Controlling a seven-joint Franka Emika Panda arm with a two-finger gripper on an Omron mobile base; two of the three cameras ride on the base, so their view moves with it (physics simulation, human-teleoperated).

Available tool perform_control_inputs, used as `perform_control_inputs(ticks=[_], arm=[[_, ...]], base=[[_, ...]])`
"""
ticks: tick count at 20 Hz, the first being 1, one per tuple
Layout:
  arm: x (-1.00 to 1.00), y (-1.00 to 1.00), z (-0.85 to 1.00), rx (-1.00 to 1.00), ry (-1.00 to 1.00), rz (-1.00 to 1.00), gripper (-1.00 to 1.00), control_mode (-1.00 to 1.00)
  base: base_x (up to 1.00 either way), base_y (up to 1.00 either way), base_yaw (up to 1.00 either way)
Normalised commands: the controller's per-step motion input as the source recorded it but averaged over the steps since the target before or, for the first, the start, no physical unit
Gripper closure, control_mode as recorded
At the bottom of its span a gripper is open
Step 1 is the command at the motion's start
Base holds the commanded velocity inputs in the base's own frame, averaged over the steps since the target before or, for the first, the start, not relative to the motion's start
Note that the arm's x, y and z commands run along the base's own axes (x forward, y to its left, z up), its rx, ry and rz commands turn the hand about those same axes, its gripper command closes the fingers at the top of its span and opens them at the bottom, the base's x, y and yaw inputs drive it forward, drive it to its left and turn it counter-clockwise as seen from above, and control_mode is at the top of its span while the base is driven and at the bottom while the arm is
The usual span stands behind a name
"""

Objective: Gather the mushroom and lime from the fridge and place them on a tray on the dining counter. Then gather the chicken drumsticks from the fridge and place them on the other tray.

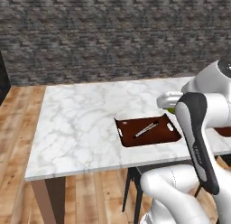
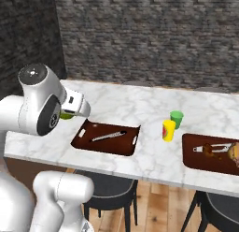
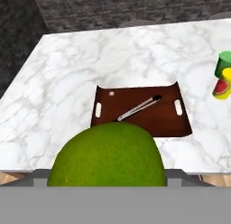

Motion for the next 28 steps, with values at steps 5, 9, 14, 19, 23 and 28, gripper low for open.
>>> perform_control_inputs(ticks=[5, 9, 14, 19, 23, 28], arm=[[0.93, -0.03, -0.34, 0.01, 0.34, 0.03, 1.0, -1.0], [0.64, 0.12, -0.39, -0.05, 0.26, -0.04, 1.0, -1.0], [0.18, 0.02, -0.61, -0.01, 0.22, 0.0, 1.0, -1.0], [0.37, 0.0, -0.71, 0.0, 0.18, 0.0, 1.0, -1.0], [0.47, 0.04, -0.55, 0.0, 0.03, 0.0, 1.0, -1.0], [0.58, 0.1, -0.54, -0.01, 0.0, 0.0, 1.0, -1.0]], base=[[0.0, 0.0, 0.0], [0.0, 0.0, 0.0], [0.0, 0.0, 0.0], [0.0, 0.0, 0.0], [0.0, 0.0, 0.0], [0.0, 0.0, 0.0]])
